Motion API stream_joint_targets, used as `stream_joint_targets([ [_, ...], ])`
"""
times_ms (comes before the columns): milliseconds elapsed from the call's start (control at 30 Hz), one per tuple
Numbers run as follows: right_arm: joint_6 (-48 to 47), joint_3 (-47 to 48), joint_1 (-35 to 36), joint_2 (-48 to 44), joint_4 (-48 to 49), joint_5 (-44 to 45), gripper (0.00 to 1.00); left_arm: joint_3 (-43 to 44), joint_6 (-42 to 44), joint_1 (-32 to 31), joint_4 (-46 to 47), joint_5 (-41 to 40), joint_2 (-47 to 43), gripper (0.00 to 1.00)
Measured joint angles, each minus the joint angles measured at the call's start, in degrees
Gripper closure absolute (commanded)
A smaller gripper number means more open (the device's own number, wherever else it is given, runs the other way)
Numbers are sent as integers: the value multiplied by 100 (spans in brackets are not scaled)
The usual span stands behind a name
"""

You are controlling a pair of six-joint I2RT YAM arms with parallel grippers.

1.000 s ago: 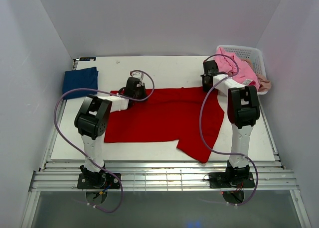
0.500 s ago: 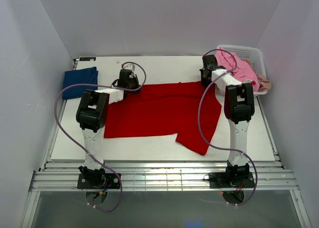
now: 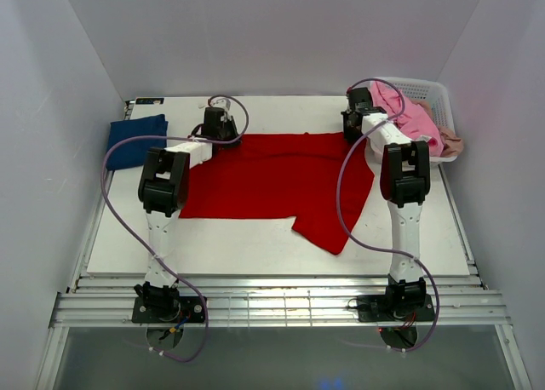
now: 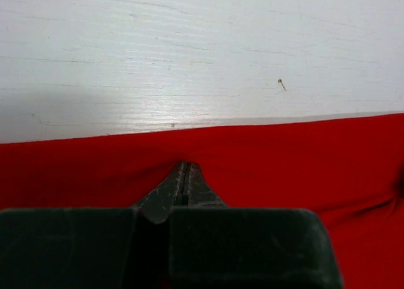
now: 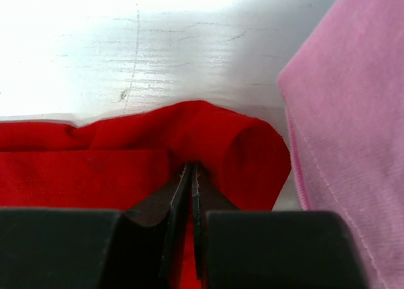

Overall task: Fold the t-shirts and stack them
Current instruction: Fold the flattened tshirt in 1/3 of the way

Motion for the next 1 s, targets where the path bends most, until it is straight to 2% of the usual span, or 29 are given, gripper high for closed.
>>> stream_joint_targets([
  [133, 7, -90, -11, -33, 175, -48, 72, -72, 2, 24, 68, 66, -33, 100],
  [233, -20, -603, -11, -332, 544, -46, 64, -280, -13, 28, 162, 131, -164, 99],
  [267, -24, -859, -11, -518, 636, -46, 62, -378, -17, 28, 199, 149, -227, 94],
  [300, -28, -1108, -11, -737, 699, -52, 60, -494, -24, 24, 225, 155, -313, 77],
  [333, -26, -1364, -11, -962, 811, -79, 55, -608, 0, 13, 240, 162, -407, 70],
  [400, -42, -1838, -11, -1502, 1032, -164, 54, -846, -15, -37, 273, 133, -673, 59],
  [433, -48, -1996, -11, -1762, 1117, -221, 54, -988, -2, -74, 297, 81, -850, 45],
  [467, -48, -2079, -13, -1993, 1187, -304, 54, -1132, 42, -129, 343, 28, -1075, 41],
  [567, -48, -2103, -13, -2446, 1504, -603, 56, -1853, 50, -413, 695, -328, -2024, 35],
  [667, -46, -2096, -24, -2520, 1725, -935, 59, -2870, 50, -787, 1259, -813, -3324, 27],
  [800, -22, -2098, -22, -2146, 1716, -1239, 59, -4024, 122, -1027, 1690, -1381, -4916, 24],
  [1000, -4, -2105, -35, -1329, 1676, -1366, 58, -5241, 155, -962, 1480, -2048, -6279, 23],
])
